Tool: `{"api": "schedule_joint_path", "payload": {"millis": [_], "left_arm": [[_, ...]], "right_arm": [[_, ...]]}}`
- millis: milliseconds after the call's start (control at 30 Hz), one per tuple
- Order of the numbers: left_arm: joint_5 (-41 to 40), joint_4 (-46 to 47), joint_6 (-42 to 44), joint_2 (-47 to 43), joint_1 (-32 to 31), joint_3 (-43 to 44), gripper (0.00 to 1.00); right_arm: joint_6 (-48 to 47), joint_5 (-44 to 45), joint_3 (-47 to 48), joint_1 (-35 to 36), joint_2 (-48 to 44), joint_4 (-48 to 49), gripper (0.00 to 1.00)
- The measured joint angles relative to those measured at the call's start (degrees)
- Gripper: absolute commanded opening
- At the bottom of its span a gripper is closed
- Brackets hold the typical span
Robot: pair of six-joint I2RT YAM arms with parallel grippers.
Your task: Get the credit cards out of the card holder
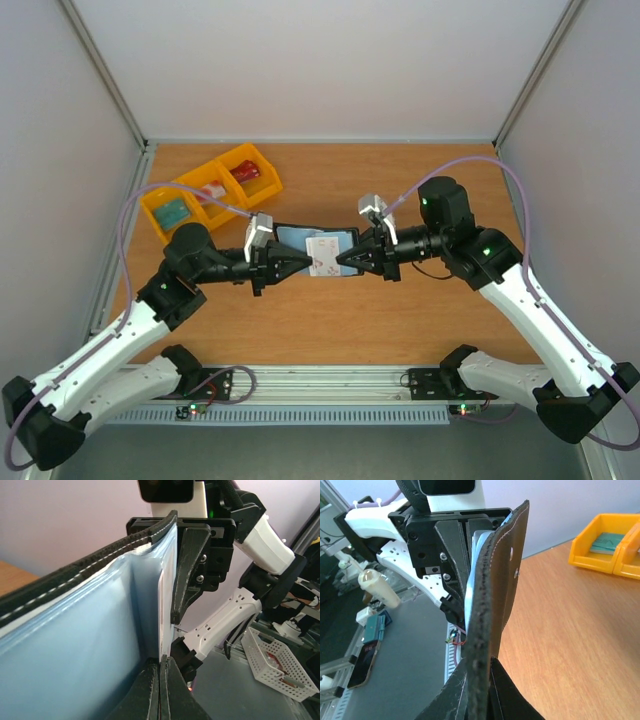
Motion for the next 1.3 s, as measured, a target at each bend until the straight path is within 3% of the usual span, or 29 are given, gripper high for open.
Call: {"api": "schedule_joint_path", "payload": {"millis": [167, 333, 967, 1133, 1300], "left_arm": [[-0.28, -0.44, -0.28, -1.31, 2.16, -0.96, 0.0], [-0.42, -0.55, -0.42, -1.57, 2.67, -1.03, 0.0], [-5.95, -6.56, 1.27, -4.98, 10.38, -2.64, 0.0], [-10.8, -14.75, 2.12, -4.46, 14.53, -0.85, 0.0], [-16.74, -29.29, 5.81, 2.03, 25.79, 9.18, 0.0]], "right_arm": [[-0.11, 0.28, 0.0, -1.42, -0.5, -0.98, 0.13], [-0.15, 0.22, 0.0, -1.66, -1.11, -1.03, 0.01], [3.3, 8.11, -1.9, -6.45, -3.91, -0.2, 0.01], [4.5, 10.25, -2.47, -7.13, -2.64, 0.11, 0.01], [4.9, 10.84, -3.85, -7.39, -1.88, 0.61, 0.01]]}}
